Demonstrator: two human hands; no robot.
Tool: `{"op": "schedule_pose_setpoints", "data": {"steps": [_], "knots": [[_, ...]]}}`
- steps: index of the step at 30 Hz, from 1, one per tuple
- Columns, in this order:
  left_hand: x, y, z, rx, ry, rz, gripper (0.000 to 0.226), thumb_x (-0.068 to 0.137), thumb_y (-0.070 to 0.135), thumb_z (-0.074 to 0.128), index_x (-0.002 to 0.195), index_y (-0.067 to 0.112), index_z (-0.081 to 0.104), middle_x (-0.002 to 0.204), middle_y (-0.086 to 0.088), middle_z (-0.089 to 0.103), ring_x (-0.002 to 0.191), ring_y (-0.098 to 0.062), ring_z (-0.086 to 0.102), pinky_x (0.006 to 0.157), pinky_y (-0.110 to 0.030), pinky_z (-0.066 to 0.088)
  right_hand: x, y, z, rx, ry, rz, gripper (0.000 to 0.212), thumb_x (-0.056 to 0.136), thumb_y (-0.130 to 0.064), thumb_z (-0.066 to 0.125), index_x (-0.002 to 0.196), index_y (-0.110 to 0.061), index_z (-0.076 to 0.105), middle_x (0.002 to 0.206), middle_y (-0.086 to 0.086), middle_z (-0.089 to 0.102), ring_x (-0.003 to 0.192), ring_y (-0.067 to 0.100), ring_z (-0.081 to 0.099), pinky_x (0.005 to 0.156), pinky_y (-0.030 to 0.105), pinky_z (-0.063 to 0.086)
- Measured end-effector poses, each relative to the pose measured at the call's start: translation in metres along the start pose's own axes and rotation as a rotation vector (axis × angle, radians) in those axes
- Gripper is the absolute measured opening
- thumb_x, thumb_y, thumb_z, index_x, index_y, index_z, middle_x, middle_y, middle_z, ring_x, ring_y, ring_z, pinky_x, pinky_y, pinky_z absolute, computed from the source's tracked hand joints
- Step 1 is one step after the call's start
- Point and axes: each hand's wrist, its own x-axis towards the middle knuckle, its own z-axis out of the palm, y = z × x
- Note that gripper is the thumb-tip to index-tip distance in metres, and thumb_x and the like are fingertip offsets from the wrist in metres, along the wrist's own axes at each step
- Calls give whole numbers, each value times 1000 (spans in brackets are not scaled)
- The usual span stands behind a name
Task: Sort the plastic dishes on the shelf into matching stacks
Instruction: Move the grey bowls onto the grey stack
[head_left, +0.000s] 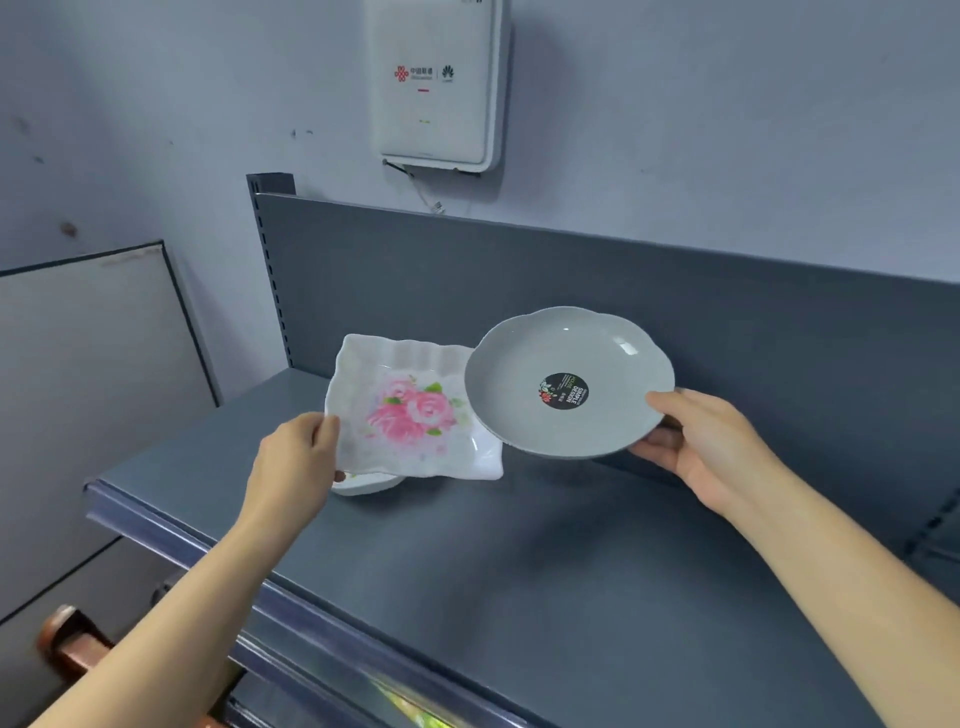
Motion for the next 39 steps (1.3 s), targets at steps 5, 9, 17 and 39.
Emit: {"op": "schedule_pose_setpoints", "data": {"steps": [5,9,17,39], "knots": [[-50,58,21,-163,-69,62,37,96,18,39,79,-14,50,67,-15,50,50,-20,50,54,-29,35,-51,-33,-71,53,140,-78,15,95,-4,47,92,-6,61,91,8,66,74,20,67,64,30,61],[-107,106,44,-313,-146,106,44,89,30,43,85,-13,53,73,-13,49,56,-25,58,61,-33,41,-109,-60,-149,83,242,-130,12,95,-6,49,96,-4,61,93,9,66,76,21,66,63,29,62],[-242,203,100,-318,-259,210,33,90,17,41,80,-11,55,63,-9,64,43,-8,59,52,-28,33,-231,-83,-301,132,466,-206,10,95,-7,51,98,-4,59,93,10,63,76,20,65,51,25,59],[-435,397,240,-426,-678,472,30,95,18,34,70,6,44,64,-7,58,52,-19,61,54,-30,39,-397,-80,-517,249,921,-267,25,94,-5,50,118,-1,54,120,21,60,92,31,66,62,34,62]]}}
